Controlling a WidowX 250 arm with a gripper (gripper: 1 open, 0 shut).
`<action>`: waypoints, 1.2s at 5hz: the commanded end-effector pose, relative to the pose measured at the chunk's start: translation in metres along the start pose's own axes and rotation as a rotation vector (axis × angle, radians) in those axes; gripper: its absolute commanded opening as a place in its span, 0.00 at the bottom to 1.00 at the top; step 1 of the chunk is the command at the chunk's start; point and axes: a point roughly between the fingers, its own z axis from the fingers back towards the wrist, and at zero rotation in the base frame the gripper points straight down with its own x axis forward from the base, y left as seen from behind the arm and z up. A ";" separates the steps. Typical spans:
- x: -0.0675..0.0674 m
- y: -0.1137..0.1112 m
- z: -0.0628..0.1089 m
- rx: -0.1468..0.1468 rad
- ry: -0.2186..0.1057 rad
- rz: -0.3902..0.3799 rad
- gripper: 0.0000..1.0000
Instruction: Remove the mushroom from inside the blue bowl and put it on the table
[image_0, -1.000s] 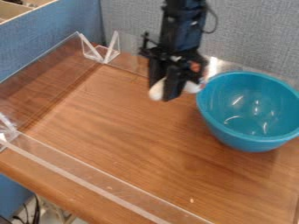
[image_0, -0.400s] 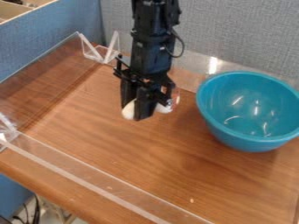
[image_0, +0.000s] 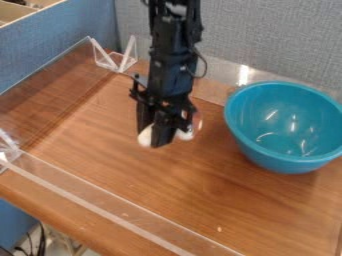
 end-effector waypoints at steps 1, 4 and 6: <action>0.002 0.005 0.003 0.008 -0.028 0.000 0.00; -0.001 0.004 0.003 -0.010 -0.046 -0.009 0.00; -0.003 0.002 0.005 -0.020 -0.064 -0.014 0.00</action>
